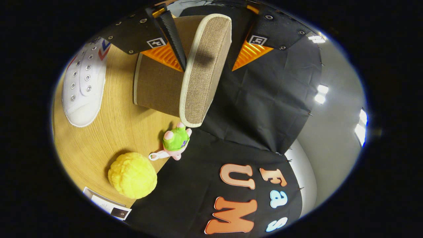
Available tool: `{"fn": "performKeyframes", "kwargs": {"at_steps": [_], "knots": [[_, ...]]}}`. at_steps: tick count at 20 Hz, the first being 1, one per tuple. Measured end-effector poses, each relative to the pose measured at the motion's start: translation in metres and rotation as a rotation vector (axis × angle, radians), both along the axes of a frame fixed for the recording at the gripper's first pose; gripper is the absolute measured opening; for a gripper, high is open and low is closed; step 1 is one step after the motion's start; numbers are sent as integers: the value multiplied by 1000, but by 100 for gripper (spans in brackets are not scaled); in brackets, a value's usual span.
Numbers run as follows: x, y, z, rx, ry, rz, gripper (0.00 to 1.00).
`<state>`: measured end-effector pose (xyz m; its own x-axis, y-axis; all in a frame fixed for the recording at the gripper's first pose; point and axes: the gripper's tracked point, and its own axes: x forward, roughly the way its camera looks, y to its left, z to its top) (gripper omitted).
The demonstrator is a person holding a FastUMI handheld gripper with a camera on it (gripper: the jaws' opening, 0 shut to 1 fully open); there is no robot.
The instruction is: Open the storage box then place both shoes into the box .Put the left shoe in first, then the right shoe, with the right side of both shoes facing outward in a uniform manner.
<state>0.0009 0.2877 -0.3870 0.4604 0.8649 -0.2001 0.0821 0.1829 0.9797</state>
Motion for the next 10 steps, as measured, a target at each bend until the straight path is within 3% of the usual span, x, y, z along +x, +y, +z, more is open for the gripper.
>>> {"fn": "performKeyframes", "kwargs": {"at_steps": [4,10], "knots": [[-7,8,10,15,-55,28,63],[-8,16,-2,-36,-52,31,34]]}}
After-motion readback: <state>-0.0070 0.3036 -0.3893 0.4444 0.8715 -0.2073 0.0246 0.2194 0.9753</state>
